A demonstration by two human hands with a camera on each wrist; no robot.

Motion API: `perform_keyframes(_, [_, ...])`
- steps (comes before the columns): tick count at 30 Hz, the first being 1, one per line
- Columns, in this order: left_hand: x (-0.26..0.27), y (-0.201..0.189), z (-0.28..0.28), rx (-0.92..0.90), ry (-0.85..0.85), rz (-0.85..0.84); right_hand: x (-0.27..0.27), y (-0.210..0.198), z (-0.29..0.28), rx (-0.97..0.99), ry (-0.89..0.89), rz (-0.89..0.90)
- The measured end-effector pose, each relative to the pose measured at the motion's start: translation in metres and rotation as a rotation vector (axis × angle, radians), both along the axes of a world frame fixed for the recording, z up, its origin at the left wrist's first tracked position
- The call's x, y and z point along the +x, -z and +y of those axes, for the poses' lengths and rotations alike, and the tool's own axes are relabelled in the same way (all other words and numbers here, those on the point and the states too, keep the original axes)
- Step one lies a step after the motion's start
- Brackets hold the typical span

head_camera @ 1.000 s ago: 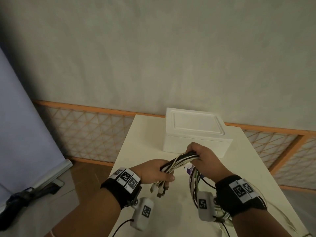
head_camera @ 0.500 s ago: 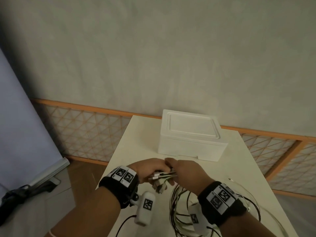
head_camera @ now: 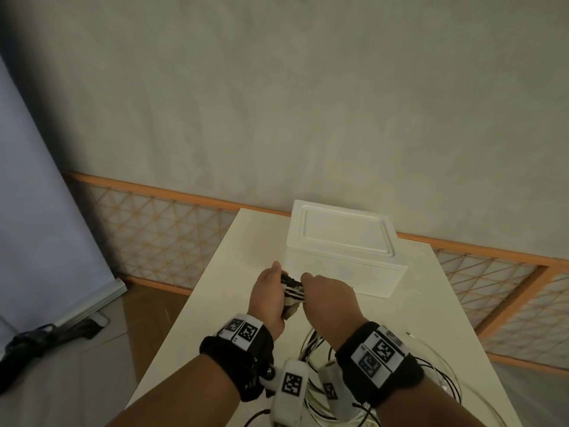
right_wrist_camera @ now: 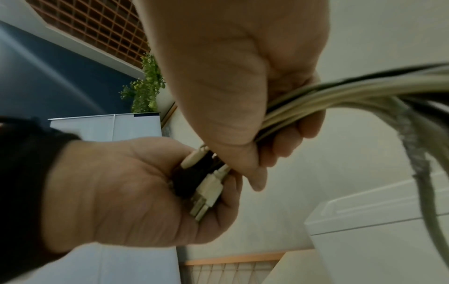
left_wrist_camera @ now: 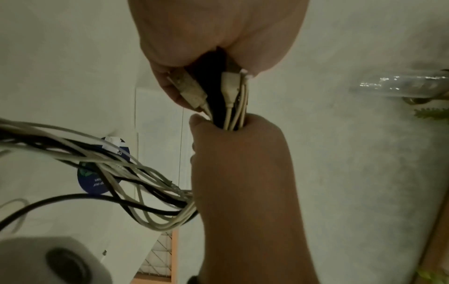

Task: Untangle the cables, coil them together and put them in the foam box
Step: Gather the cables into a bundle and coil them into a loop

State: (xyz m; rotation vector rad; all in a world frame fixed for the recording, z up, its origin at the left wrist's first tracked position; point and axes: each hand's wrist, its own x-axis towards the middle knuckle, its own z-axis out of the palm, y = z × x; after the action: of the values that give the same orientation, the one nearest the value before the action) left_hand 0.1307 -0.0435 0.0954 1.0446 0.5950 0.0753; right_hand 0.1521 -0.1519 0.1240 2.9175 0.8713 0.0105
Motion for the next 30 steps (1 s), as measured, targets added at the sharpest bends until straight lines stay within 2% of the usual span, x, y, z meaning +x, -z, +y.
perform_keyframes(14, [-0.002, -0.013, -0.009, 0.064, -0.011, -0.075, -0.005, -0.010, 0.003, 0.204, 0.006, 0.043])
perform_keyframes(16, [-0.001, -0.016, -0.004, -0.010, 0.015, -0.084, -0.003, -0.012, 0.002, 0.218, -0.001, 0.041])
perform_keyframes(19, [-0.001, -0.024, 0.006, -0.317, 0.026, -0.088, -0.001, -0.014, 0.003, 0.261, 0.012, 0.043])
perform_keyframes(20, [0.000, -0.025, 0.007, -0.360, 0.016, -0.080, -0.001, -0.014, 0.005, 0.281, 0.017, 0.051])
perform_keyframes(30, [-0.004, -0.022, 0.004, -0.066, 0.015, -0.149, -0.002, -0.010, 0.009, 0.329, -0.022, 0.043])
